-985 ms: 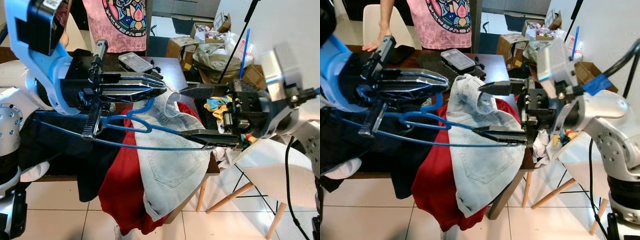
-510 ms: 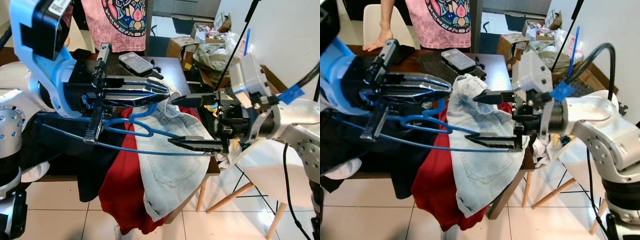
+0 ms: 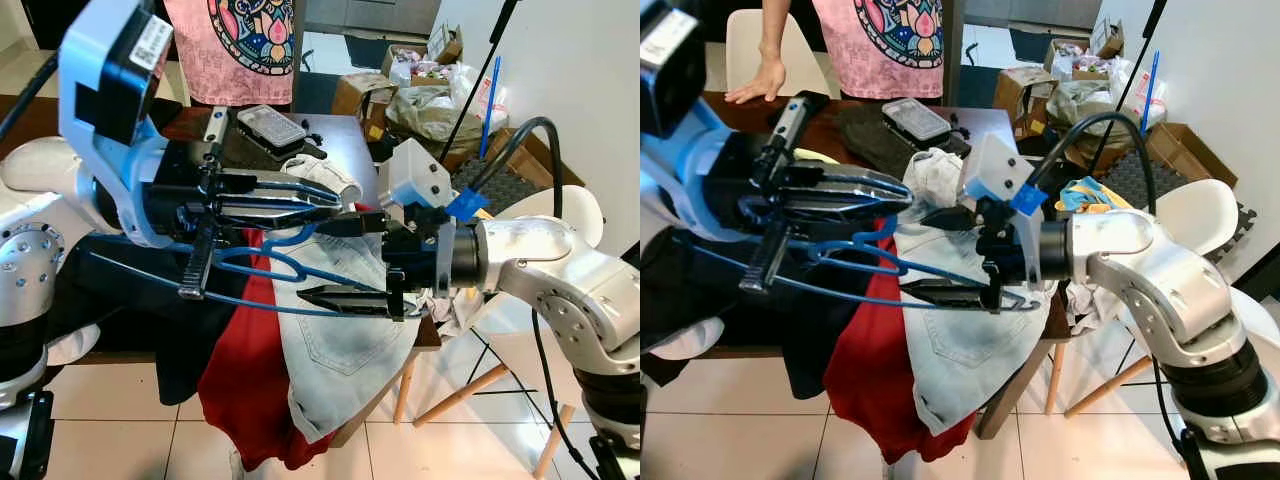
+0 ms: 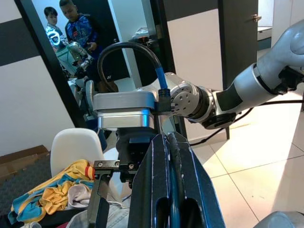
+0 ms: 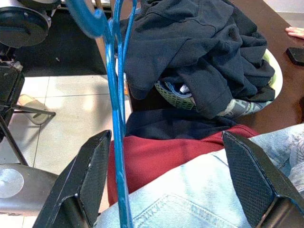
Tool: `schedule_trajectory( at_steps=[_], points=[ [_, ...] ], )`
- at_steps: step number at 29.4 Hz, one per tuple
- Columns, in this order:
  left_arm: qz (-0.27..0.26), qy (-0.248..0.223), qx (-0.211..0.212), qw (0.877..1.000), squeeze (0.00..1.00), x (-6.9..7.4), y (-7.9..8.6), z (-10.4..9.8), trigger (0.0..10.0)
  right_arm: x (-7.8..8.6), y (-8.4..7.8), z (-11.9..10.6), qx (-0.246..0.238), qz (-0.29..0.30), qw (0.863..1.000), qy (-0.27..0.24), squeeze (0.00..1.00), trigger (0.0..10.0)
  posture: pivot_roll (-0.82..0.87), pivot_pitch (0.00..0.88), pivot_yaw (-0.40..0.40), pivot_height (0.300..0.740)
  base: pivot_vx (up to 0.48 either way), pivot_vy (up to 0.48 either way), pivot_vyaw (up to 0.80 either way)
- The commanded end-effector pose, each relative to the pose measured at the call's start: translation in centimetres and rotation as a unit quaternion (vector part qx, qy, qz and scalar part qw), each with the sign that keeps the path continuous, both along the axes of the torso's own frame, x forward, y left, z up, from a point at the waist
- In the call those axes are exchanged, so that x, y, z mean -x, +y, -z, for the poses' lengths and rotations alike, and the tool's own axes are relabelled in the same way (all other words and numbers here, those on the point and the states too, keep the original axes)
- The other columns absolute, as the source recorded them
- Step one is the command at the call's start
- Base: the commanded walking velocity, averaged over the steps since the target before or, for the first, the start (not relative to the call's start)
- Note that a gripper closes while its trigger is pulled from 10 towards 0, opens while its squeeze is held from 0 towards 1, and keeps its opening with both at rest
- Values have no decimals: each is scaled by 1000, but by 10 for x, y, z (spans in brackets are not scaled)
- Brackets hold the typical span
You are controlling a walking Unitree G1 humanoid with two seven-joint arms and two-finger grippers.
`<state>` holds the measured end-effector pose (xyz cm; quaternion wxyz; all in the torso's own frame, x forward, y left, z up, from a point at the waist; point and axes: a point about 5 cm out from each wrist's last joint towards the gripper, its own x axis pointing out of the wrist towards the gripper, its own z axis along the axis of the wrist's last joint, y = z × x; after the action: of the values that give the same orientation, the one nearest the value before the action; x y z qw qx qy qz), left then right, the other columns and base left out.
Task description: Hang hanger
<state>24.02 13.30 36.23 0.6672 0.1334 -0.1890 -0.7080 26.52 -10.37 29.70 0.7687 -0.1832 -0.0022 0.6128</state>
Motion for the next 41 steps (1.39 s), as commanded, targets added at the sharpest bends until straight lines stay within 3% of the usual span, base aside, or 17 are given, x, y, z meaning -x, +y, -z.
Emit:
schedule_trajectory(
  at_steps=[1, 9, 10, 11, 12, 14, 37, 41],
  points=[
    [3, -11, -11, 1000, 0, 2, -2, 2, 10000, 3, 4, -1, 5, -9, 1000, 1, 0, 10000, 155, 97, -65, 740, 0, 0, 0],
    [1, -16, -12, 1000, 0, 1, -4, 5, 10000, 5, 9, -2, -20, -22, 999, 15, 0, 10000, 153, 95, -66, 740, 0, 0, 0],
    [1, -17, -13, 1000, 0, 1, -4, 6, 10000, 5, 9, -2, -19, -23, 999, 15, 0, 8902, 153, 95, -66, 740, 0, 0, 0],
    [1, -18, -14, 1000, 0, 1, -4, 6, 10000, 5, 8, -2, -17, -22, 999, 15, 0, 6941, 153, 95, -66, 740, 0, 0, 0],
    [1, -18, -14, 1000, 0, 1, -4, 6, 10000, 5, 8, -2, -17, -22, 999, 15, 0, 6941, 153, 95, -66, 740, 0, 0, 0],
    [0, -20, -14, 1000, 0, 1, -4, 5, 10000, 5, 8, 0, -15, -22, 999, 19, 0, 235, 153, 93, -67, 740, 0, 0, 0],
    [-10, -35, -16, 999, 0, -3, -8, 9, 10000, 4, 11, 3, -15, -19, 999, 26, 0, 0, 155, 91, -63, 740, 0, 0, 0],
    [-6, -17, -12, 1000, 0, -4, -7, 9, 10000, 4, 11, 3, -17, -16, 999, 26, 0, 0, 155, 93, -62, 740, 0, 0, 0]
  ],
)
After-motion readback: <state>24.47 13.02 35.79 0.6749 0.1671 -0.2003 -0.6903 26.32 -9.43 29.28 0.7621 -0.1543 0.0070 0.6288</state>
